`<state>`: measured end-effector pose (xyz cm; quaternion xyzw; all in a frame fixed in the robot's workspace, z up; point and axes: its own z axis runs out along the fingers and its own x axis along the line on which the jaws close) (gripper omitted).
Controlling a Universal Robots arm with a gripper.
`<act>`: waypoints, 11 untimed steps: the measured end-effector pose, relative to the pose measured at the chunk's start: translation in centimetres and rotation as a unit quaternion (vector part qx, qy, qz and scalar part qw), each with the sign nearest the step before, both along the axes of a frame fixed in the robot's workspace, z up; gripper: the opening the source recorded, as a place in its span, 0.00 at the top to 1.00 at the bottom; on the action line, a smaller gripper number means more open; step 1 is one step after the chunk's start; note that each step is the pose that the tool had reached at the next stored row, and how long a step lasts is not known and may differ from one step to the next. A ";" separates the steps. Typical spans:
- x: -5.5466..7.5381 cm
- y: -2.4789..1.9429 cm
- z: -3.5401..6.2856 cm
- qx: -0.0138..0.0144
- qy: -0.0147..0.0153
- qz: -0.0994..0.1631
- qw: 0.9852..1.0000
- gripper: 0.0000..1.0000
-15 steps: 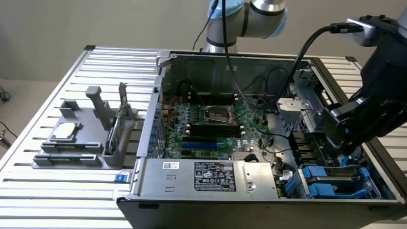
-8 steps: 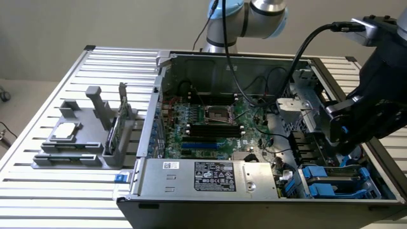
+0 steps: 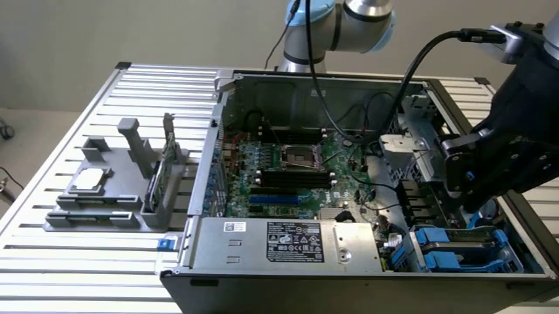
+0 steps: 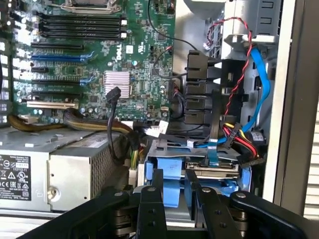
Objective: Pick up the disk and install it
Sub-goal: 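Insert the first disk wire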
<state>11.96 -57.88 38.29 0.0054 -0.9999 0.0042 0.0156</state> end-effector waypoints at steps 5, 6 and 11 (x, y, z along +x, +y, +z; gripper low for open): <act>0.0 0.00 -0.14 0.004 0.000 -0.037 0.999 0.69; 0.0 0.00 -0.16 0.005 0.000 -0.044 0.999 0.69; 0.0 0.00 -0.28 0.008 0.000 -0.081 0.997 0.69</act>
